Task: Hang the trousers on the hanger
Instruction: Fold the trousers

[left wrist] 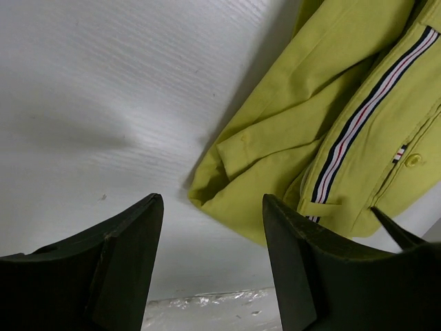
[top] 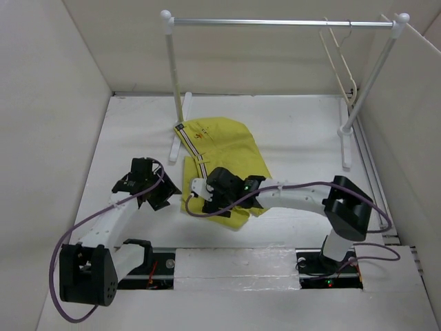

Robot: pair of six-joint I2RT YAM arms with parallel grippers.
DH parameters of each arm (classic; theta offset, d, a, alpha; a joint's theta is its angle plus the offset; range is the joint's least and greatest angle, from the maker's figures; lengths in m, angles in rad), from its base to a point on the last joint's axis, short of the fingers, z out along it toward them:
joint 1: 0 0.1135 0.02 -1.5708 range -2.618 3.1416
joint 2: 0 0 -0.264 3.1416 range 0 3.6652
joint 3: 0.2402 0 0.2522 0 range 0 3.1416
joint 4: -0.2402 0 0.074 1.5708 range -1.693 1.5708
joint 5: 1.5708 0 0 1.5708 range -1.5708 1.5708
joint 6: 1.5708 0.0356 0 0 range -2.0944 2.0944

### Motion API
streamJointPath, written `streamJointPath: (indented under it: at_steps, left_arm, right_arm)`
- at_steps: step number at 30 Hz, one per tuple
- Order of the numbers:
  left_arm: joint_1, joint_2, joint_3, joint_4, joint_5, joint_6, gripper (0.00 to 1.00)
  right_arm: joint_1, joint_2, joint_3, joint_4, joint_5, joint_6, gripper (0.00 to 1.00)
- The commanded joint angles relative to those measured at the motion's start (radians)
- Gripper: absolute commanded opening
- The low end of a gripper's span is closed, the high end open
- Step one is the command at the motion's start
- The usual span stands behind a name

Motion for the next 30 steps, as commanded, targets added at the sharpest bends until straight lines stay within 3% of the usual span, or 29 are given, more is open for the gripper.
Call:
streamJointPath:
  at_steps: [1, 6, 9, 10, 11, 12, 13, 15, 16, 17, 18, 20, 25, 30]
  left_arm:
    - [-0.004, 0.054, -0.022, 0.086, 0.029, -0.006, 0.56]
    - [-0.031, 0.172, -0.045, 0.162, 0.009, 0.004, 0.56]
    - [-0.184, 0.238, -0.019, 0.168, -0.068, -0.05, 0.56]
    - [-0.236, 0.254, -0.009, 0.169, -0.083, -0.07, 0.56]
    - [-0.249, 0.257, -0.016, 0.203, -0.079, -0.113, 0.55]
    - [-0.249, 0.257, -0.016, 0.203, -0.079, -0.113, 0.55]
    - [-0.249, 0.249, -0.039, 0.215, -0.074, -0.125, 0.54]
    - [-0.249, 0.228, -0.058, 0.24, -0.074, -0.134, 0.5]
    - [-0.249, 0.231, -0.058, 0.246, -0.08, -0.131, 0.44]
    - [-0.249, 0.231, -0.058, 0.246, -0.08, -0.131, 0.44]
    - [-0.249, 0.241, -0.061, 0.255, -0.082, -0.127, 0.25]
    - [-0.249, 0.254, -0.058, 0.263, -0.08, -0.119, 0.0]
    - [-0.203, 0.159, 0.048, 0.189, -0.131, -0.075, 0.0]
    - [-0.114, 0.082, 0.184, 0.052, -0.27, -0.009, 0.0]
  right_arm:
    - [0.011, 0.055, 0.092, 0.097, 0.018, 0.024, 0.78]
    - [0.02, 0.147, 0.12, 0.127, 0.081, 0.059, 0.76]
    - [0.02, 0.177, 0.142, 0.126, 0.142, 0.099, 0.58]
    - [0.02, 0.179, 0.148, 0.12, 0.182, 0.116, 0.28]
    - [0.02, 0.161, 0.146, 0.108, 0.218, 0.164, 0.07]
    - [0.02, 0.141, 0.146, 0.108, 0.237, 0.165, 0.07]
    - [0.02, 0.115, 0.139, 0.106, 0.254, 0.178, 0.0]
    - [0.008, 0.046, 0.108, 0.091, 0.303, 0.224, 0.0]
    - [-0.006, -0.088, 0.082, 0.072, 0.338, 0.261, 0.0]
    - [-0.006, -0.089, 0.082, 0.056, 0.338, 0.261, 0.0]
    - [-0.017, -0.138, 0.05, 0.045, 0.366, 0.296, 0.0]
    - [-0.066, -0.285, 0.008, 0.003, 0.387, 0.338, 0.0]
    - [-0.242, -0.58, -0.174, -0.079, 0.351, 0.476, 0.0]
    - [-0.507, -0.871, -0.295, -0.23, 0.358, 0.591, 0.0]
